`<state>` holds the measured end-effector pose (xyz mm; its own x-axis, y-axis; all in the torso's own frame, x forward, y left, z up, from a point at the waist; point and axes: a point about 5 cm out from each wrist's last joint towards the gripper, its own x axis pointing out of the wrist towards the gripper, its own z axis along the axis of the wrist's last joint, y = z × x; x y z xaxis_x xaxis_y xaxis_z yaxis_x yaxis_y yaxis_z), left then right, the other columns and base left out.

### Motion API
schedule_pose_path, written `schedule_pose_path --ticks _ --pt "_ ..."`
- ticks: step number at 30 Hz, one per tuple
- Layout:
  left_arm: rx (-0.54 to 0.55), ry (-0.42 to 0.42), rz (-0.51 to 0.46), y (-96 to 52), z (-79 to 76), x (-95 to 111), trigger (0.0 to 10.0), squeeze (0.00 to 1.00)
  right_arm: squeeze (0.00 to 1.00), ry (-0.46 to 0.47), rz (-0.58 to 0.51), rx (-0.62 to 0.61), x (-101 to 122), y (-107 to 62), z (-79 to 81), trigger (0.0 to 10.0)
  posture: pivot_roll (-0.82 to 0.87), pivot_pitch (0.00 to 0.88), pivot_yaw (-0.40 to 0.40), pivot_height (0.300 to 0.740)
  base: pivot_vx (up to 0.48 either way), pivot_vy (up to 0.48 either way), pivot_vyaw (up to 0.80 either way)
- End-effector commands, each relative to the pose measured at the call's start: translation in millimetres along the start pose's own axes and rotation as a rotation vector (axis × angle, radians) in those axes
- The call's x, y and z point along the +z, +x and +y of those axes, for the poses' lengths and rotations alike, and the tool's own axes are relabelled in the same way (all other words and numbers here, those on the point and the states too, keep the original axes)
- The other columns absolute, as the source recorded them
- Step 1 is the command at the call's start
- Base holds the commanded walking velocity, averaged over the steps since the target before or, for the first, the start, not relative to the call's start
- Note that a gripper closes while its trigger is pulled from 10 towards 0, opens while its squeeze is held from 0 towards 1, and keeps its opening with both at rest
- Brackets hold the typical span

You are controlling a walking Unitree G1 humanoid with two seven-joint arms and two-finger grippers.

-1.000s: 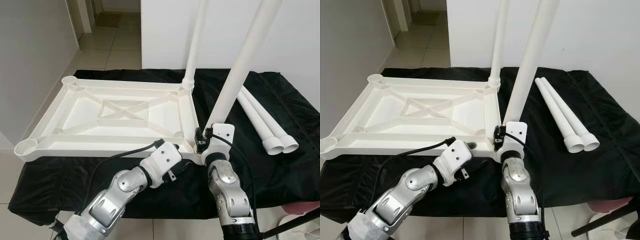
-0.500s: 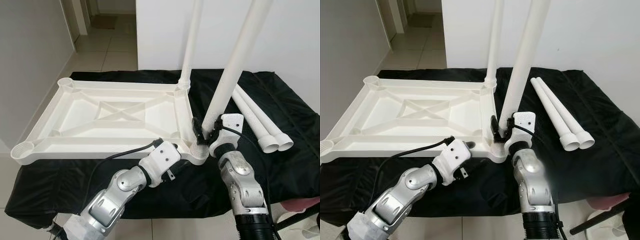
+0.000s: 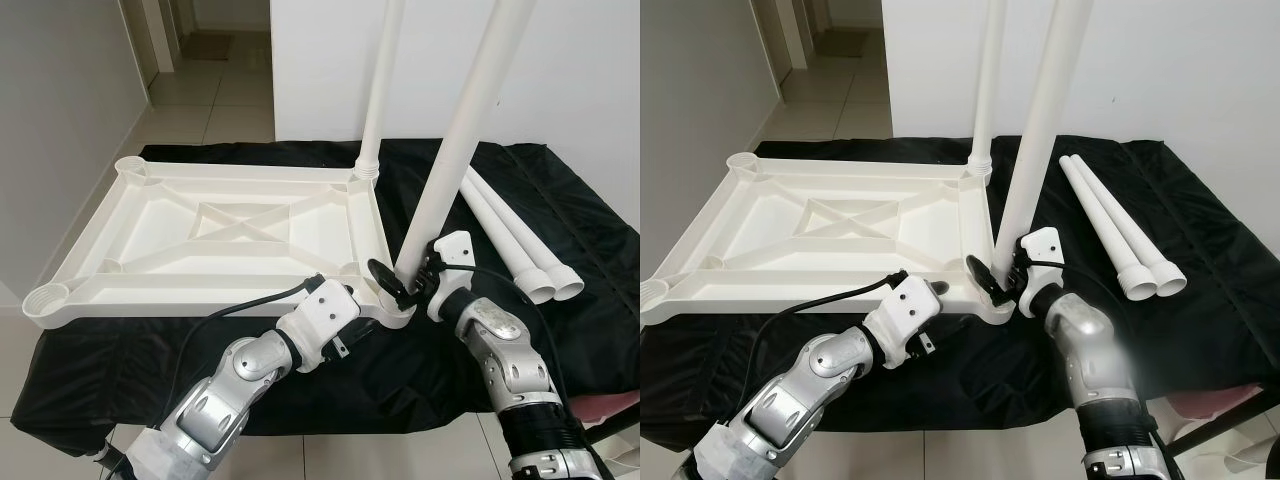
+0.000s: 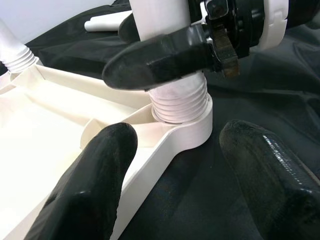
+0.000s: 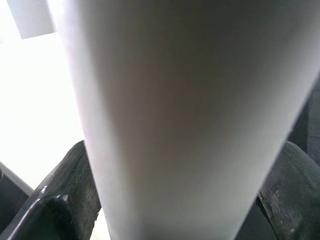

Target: Building children table

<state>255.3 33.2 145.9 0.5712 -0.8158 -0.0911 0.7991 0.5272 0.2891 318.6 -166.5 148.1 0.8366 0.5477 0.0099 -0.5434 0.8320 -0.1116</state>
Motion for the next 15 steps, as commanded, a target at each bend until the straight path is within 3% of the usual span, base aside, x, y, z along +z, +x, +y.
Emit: schedule_pose_path --ticks 1,2,3,4,12,13,15 --pt "-0.023 0.005 0.014 -0.7 -0.2 -1.5 10.0 0.00 0.00 -0.009 0.007 0.038 -1.4 3.4 2.3 7.3 -0.01 0.003 -0.007 0.740 0.000 0.000 0.00" --pt "-0.023 0.005 0.014 -0.7 -0.2 -1.5 10.0 0.00 0.00 -0.009 0.007 0.038 -1.4 3.4 2.3 7.3 -0.01 0.003 -0.007 0.740 0.000 0.000 0.00" --pt "-0.022 0.004 0.014 -0.9 0.2 -1.3 10.0 0.00 0.00 -0.006 0.012 0.062 -2.8 4.2 1.2 3.1 0.00 0.002 -0.005 0.740 0.000 0.000 0.00" --pt "-0.020 0.004 0.014 -0.9 0.9 -0.8 10.0 0.00 0.00 -0.013 0.017 0.079 -4.0 5.3 -0.6 0.2 0.00 0.001 -0.003 0.740 0.000 0.000 0.00" --pt "-0.020 0.007 0.014 -1.0 1.5 0.2 10.0 0.00 0.00 -0.035 0.034 0.128 -7.4 8.3 -5.1 0.0 0.00 0.000 -0.001 0.740 0.000 0.000 0.00" --pt "-0.020 0.007 0.015 -1.2 1.4 0.1 10.0 0.00 0.00 -0.034 0.038 0.140 -9.4 8.3 -5.8 0.6 0.00 0.002 -0.001 0.740 0.000 0.000 0.00" --pt "-0.020 0.007 0.015 -1.2 1.4 0.1 10.0 0.00 0.00 -0.034 0.038 0.140 -9.4 8.3 -5.8 0.6 0.00 0.002 -0.001 0.740 0.000 0.000 0.00"
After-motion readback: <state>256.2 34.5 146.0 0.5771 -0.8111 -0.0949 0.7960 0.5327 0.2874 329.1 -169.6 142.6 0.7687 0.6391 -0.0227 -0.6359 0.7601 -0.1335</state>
